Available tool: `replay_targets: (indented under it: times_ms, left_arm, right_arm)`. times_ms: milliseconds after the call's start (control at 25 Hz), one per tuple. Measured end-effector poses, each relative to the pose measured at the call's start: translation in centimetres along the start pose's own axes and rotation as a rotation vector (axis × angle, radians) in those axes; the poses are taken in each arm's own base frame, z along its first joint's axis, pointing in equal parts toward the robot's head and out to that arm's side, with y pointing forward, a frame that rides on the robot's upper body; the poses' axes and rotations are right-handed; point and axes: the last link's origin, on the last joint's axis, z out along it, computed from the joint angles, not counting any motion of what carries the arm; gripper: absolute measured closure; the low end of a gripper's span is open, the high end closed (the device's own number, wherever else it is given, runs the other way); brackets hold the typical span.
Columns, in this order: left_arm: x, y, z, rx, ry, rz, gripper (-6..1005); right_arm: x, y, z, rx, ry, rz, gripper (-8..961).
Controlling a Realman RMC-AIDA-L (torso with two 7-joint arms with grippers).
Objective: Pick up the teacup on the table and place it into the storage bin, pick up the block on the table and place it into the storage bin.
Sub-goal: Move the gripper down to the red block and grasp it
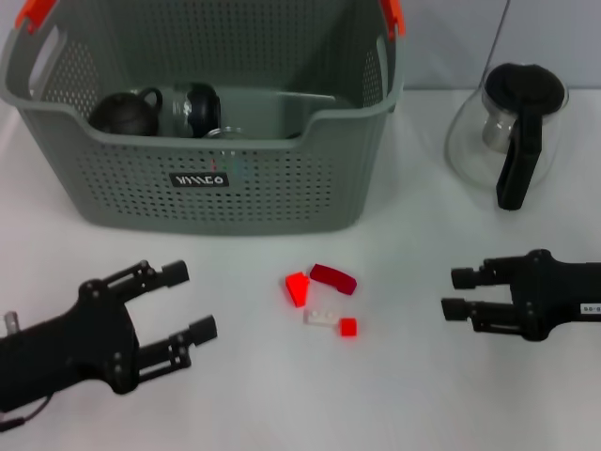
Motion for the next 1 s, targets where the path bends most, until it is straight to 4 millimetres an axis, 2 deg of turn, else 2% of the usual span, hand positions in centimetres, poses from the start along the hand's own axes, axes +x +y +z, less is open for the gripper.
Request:
replay_targets:
  times_ms: [200,440,680,840,1000]
  left_arm:
    - [-0.2,-0.1,0.1,0.000,-0.017,-0.008,248]
    - [-0.6,-0.1,0.3,0.016,-0.006,-0.031,248]
    - [-0.8,-0.1,0.0,0.041,0.007,-0.051,248]
    - [-0.8,-0.1,0.0,0.045,0.009,-0.052,248]
    - [-0.9,-0.3,0.1,0.050,0.009,-0.054,249]
  right_arm:
    - [-1.9,-0.5,0.3,0.035,0.172,-0.009,430]
    - [-5.5,-0.2,3.6,-0.006,0.383,-0.064,429]
    - [-8.2,0.8,6.7,-0.045,0.518,-0.165,429]
    - [-9.4,1.1,8.5,-0.021,0.577,-0.214,429]
    - [-9.5,1.6,10.4,-0.008,0.629,-0.284,430]
